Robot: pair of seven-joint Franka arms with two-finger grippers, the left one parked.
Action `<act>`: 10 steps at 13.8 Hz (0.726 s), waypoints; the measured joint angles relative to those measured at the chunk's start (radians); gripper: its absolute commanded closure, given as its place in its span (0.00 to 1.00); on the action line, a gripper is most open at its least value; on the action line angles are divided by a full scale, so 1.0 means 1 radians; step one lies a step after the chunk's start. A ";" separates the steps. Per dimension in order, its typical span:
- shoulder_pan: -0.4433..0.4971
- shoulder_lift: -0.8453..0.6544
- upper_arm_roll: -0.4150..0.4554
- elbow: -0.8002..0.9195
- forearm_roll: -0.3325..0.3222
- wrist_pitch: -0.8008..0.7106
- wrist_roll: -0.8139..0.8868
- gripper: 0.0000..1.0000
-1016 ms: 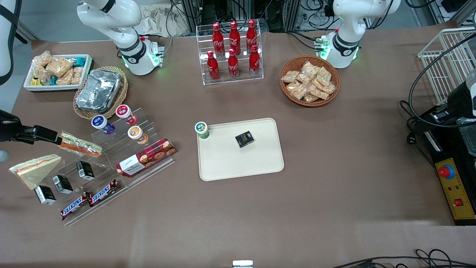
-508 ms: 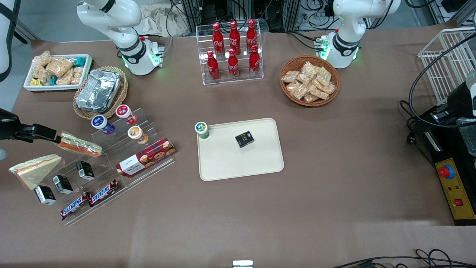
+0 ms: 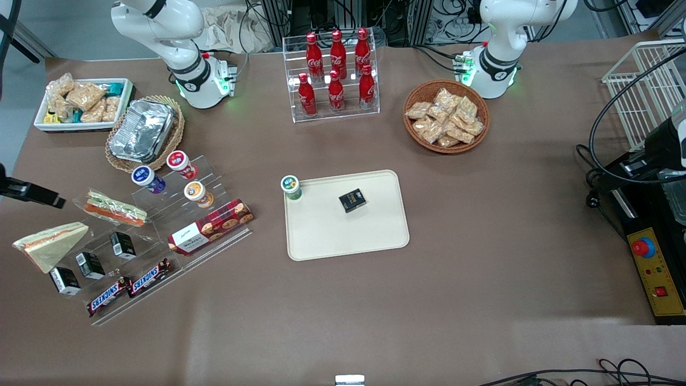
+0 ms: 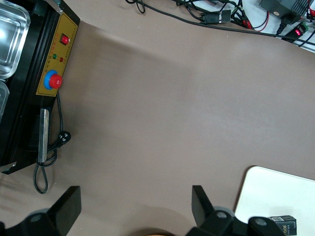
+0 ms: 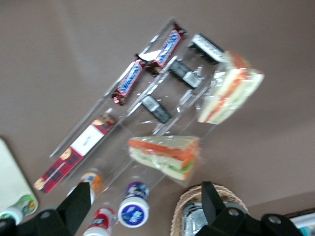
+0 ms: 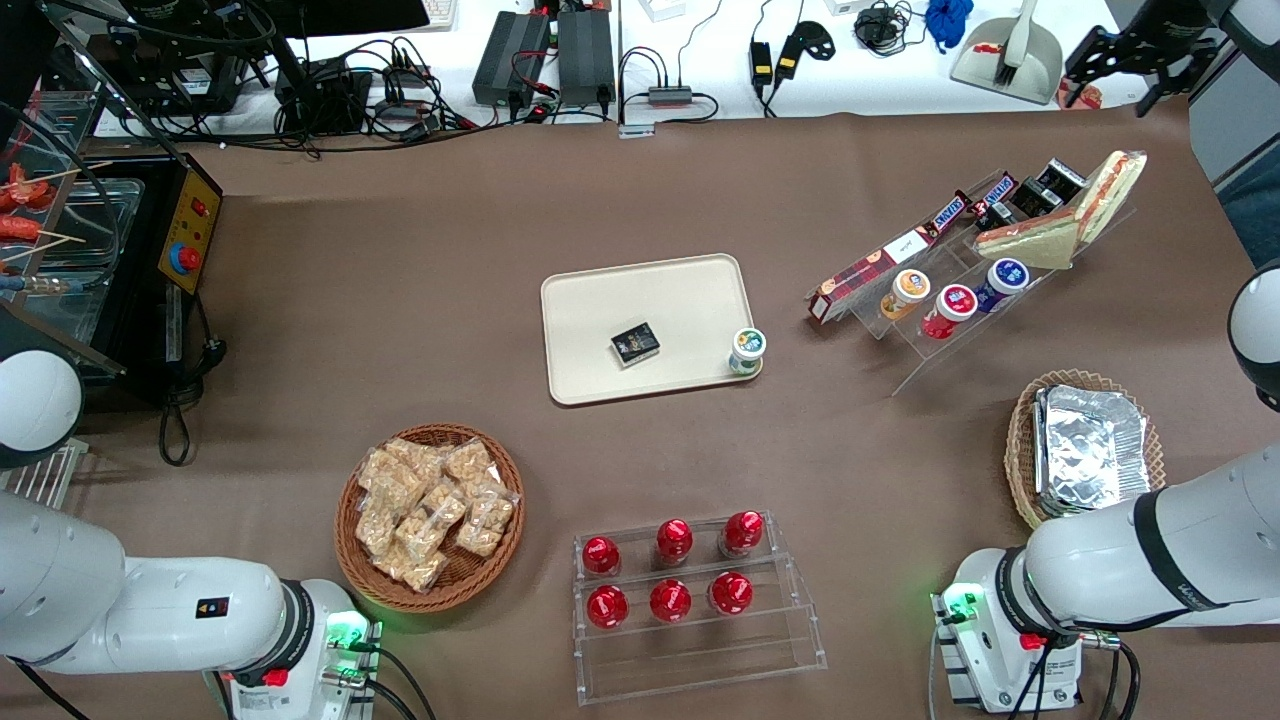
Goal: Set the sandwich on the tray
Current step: 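Move the right gripper over the wrapped triangular sandwich in the rack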
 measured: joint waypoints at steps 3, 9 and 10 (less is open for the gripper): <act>-0.062 0.011 -0.005 0.000 -0.017 0.099 0.001 0.00; -0.198 0.116 -0.006 -0.002 -0.011 0.254 -0.001 0.00; -0.209 0.136 -0.006 -0.003 0.003 0.272 0.000 0.00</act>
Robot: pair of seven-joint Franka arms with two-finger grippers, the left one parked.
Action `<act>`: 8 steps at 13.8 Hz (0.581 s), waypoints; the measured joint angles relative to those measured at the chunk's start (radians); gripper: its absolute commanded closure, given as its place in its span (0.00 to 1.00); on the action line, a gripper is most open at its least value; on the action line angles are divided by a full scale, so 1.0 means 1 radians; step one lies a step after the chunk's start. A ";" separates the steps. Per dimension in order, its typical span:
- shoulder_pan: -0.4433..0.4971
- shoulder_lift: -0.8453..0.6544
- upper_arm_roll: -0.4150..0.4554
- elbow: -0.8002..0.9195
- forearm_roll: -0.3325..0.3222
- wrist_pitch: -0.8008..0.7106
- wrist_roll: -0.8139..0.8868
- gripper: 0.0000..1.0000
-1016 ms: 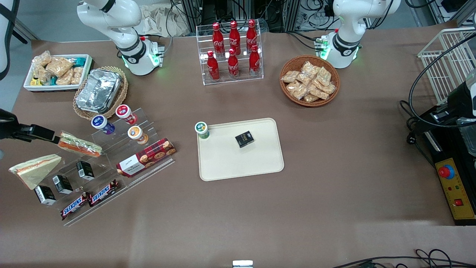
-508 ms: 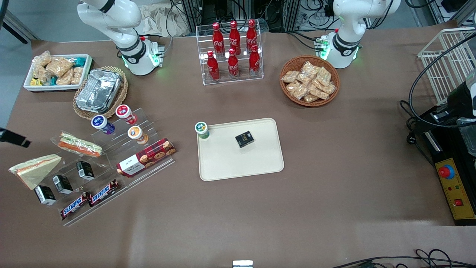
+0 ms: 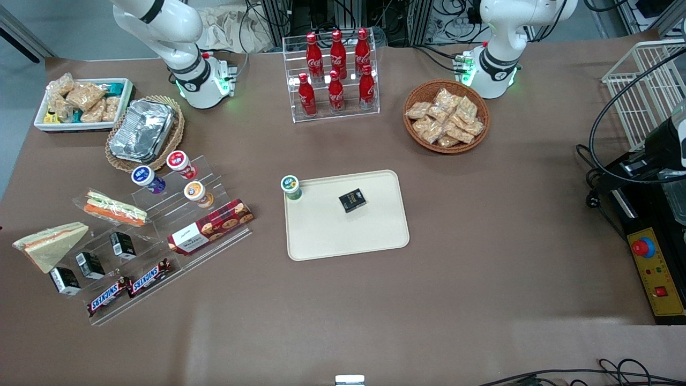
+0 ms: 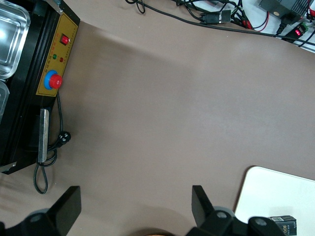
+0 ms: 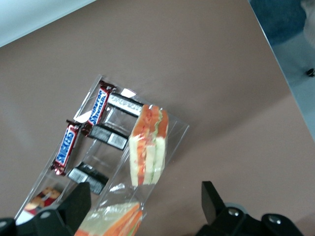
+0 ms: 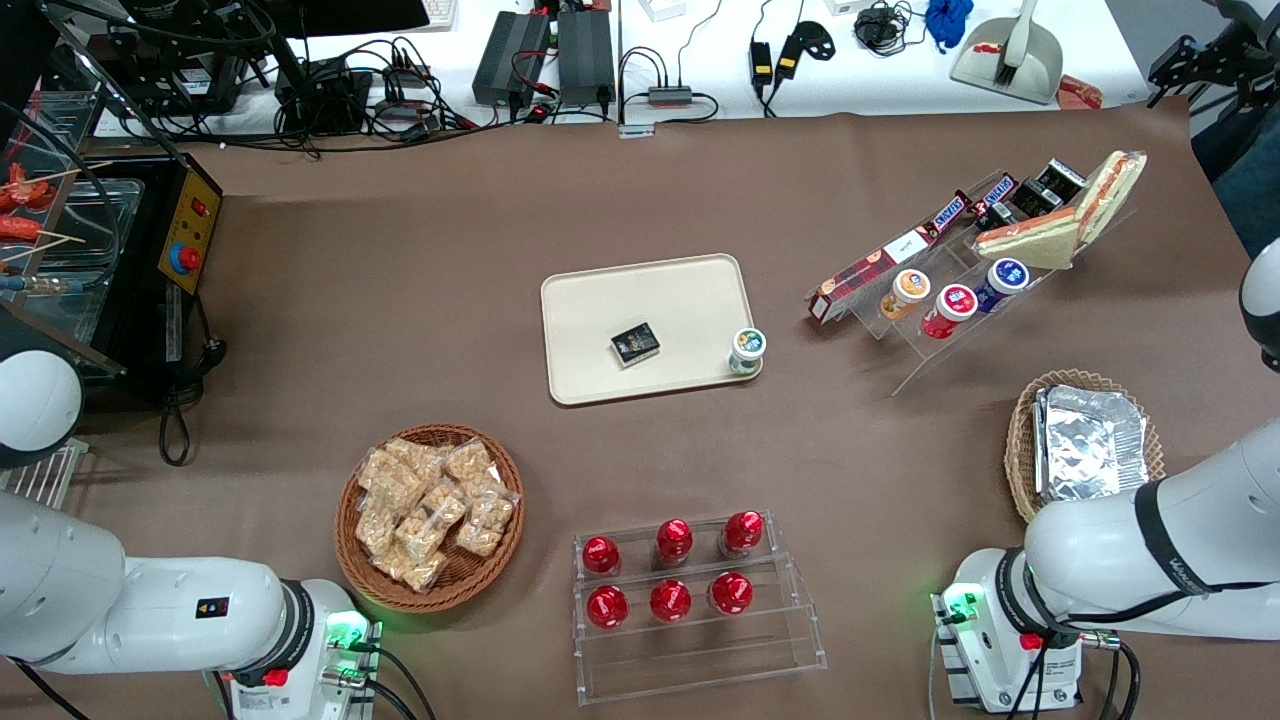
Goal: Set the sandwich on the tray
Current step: 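Move the right gripper over the wrapped triangular sandwich in the rack, then close the right gripper on the sandwich wrapper and lift it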
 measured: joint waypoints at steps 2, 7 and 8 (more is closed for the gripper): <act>-0.021 0.035 0.000 0.000 0.038 0.036 0.000 0.00; -0.031 0.109 0.003 -0.002 0.059 0.136 0.044 0.00; -0.031 0.128 0.004 -0.003 0.059 0.155 0.057 0.00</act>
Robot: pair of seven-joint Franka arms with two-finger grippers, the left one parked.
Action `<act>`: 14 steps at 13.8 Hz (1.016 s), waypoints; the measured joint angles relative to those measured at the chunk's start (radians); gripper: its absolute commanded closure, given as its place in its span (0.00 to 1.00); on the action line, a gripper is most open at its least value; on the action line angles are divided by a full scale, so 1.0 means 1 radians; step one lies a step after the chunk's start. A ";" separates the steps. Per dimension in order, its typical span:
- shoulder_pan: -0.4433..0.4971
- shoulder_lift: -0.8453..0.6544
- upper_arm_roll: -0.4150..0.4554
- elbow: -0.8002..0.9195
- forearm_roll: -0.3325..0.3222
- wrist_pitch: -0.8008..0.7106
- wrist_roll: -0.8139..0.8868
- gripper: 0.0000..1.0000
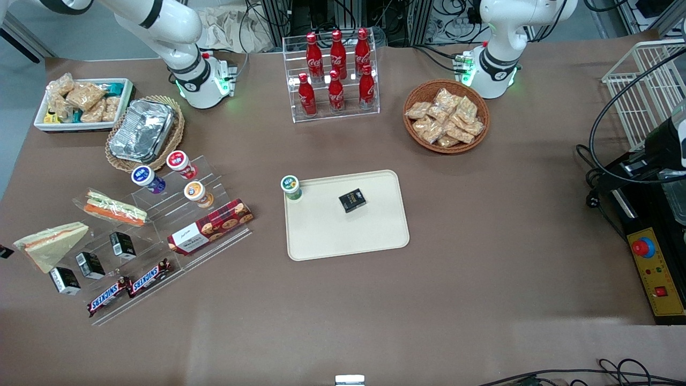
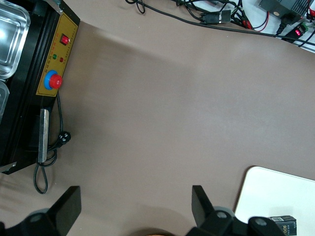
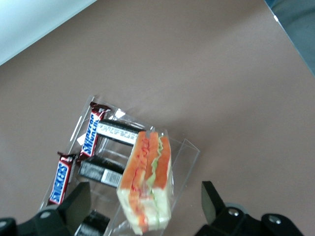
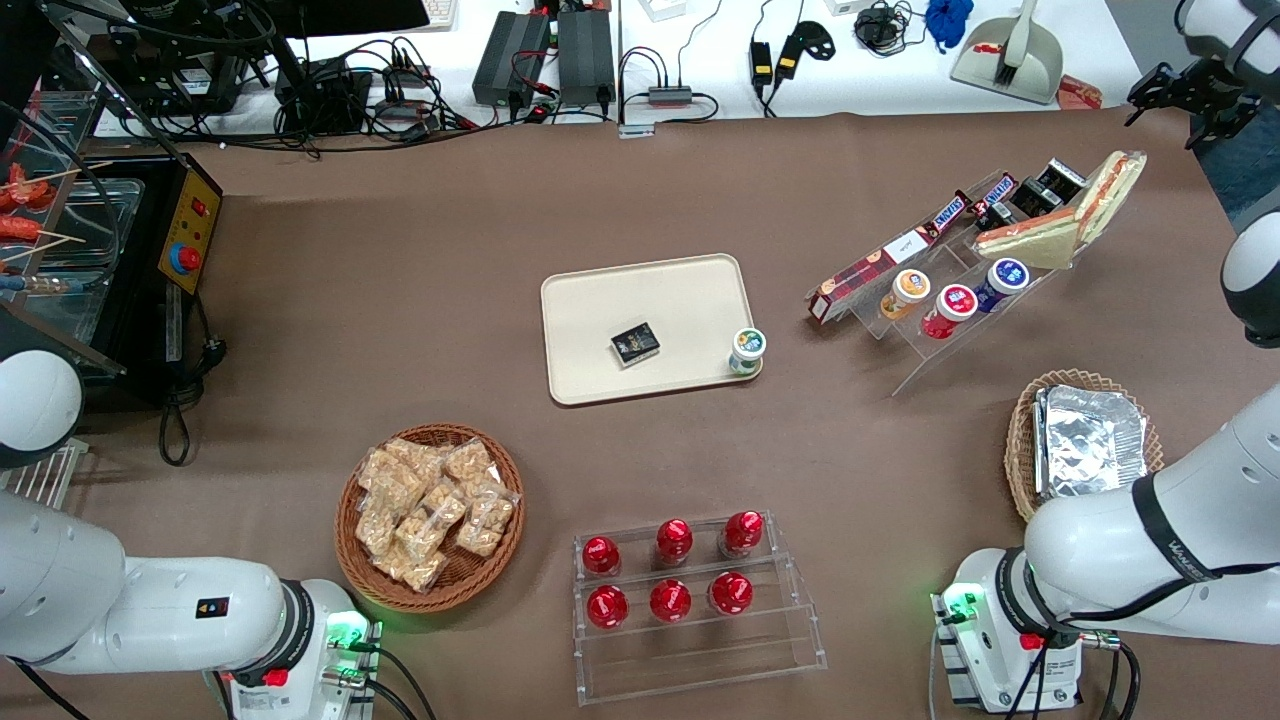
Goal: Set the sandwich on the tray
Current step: 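Close the right gripper on the sandwich wrapper and lift it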
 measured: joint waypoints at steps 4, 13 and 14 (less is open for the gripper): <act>0.001 0.047 0.001 -0.009 0.000 0.032 0.025 0.00; 0.013 0.050 0.011 -0.141 0.001 0.197 0.079 0.06; 0.016 0.050 0.011 -0.156 0.001 0.229 0.079 0.09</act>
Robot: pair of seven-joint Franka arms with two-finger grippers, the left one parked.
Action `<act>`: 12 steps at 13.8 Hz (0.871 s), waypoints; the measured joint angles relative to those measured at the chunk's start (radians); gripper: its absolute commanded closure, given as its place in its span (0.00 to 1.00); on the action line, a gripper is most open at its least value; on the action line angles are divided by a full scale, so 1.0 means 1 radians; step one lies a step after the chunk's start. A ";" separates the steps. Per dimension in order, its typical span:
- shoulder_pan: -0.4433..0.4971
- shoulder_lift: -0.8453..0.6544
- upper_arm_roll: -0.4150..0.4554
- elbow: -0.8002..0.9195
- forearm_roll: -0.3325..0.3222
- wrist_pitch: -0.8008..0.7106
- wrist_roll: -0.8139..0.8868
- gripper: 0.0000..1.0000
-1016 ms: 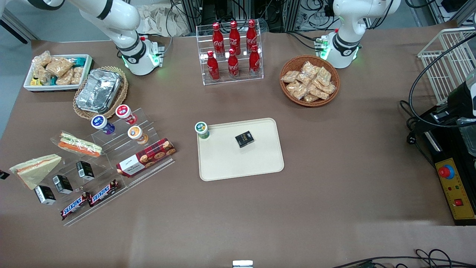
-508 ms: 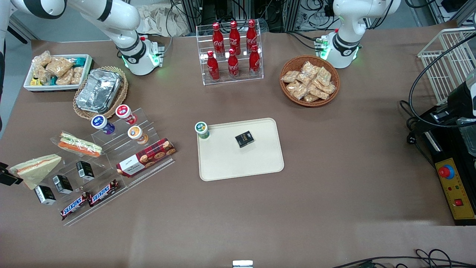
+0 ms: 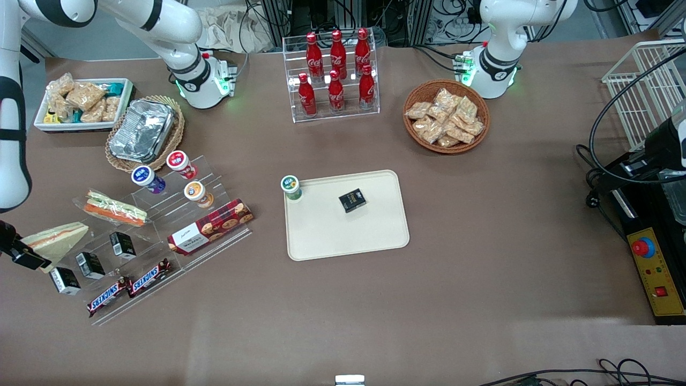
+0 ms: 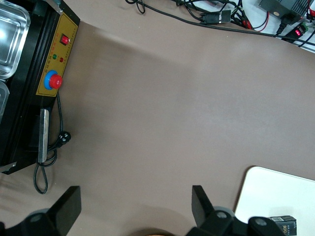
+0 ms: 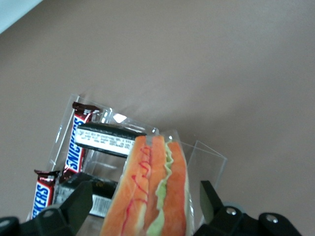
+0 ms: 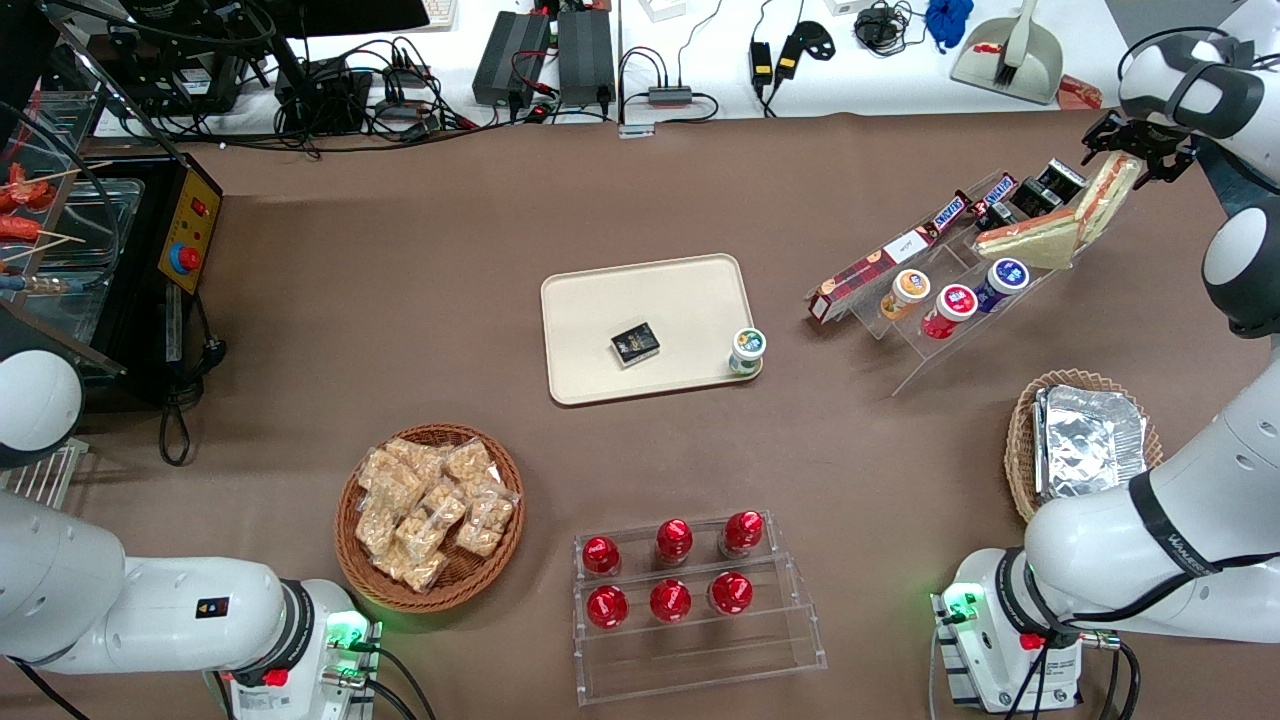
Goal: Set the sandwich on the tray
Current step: 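Close the right gripper on the sandwich wrapper and lift it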
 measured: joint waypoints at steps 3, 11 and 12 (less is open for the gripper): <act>0.002 -0.001 0.000 -0.037 0.000 0.070 0.002 0.19; 0.000 -0.010 -0.003 -0.050 0.000 0.082 -0.048 1.00; 0.000 -0.012 -0.003 -0.049 0.000 0.082 -0.077 1.00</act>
